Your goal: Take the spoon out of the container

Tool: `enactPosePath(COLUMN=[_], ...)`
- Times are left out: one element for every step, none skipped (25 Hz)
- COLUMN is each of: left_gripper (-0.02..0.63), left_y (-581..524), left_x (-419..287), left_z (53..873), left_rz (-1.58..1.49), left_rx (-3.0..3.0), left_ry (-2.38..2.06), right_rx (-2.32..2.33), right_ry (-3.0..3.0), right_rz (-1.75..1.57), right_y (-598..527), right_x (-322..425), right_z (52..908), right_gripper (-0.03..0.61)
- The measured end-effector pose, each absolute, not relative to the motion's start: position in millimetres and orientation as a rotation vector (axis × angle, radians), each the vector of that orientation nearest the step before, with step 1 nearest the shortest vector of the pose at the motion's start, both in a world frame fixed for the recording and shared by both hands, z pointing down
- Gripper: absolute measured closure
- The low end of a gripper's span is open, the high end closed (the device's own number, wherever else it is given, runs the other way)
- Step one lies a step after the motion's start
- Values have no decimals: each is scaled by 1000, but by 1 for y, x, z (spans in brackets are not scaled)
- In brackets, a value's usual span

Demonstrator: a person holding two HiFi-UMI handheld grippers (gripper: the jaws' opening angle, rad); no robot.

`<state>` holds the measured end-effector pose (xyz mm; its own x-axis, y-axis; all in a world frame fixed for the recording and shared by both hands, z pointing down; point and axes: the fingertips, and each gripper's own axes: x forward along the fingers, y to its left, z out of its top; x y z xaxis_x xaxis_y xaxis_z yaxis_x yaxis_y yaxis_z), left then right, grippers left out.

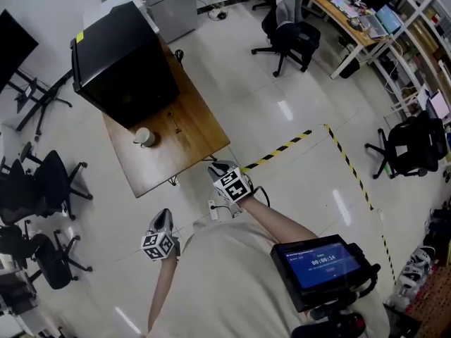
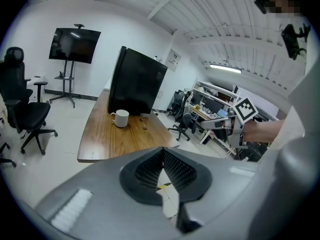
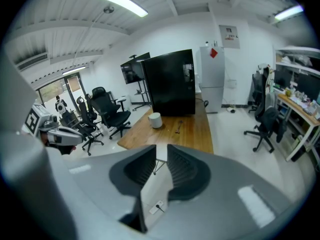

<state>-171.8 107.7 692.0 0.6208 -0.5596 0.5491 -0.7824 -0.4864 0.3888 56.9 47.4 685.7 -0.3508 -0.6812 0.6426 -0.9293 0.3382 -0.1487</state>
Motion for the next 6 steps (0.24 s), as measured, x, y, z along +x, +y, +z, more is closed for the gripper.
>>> enactPosePath(left_gripper=[625,625,626,626,625,625], left_y=[108,107,107,107,107,106], left_x=[-167,-163,-160,-157,-154,-151], left_z=[692,693,693,693,693,694], left_rz=[472,476,478,479,480,480], left_rx=[2226,2228,2231,2235,2239,2243], left_ry=[-1046,-1044,-1042,-1040,-1038,-1036], right_rx=[1405,1403,1400,1399,1397,1396], right_ry=[-2129,-2124,-2122,-2121,-2122,-2124], right_rz=[704,708,710,711,713,716], right_y=[48,49,49,50,50,50], right_x=[61,65,67,69,70,71], right_z=[686,687,688,689,691,692], right_gripper=[512,512,512,512,512,512])
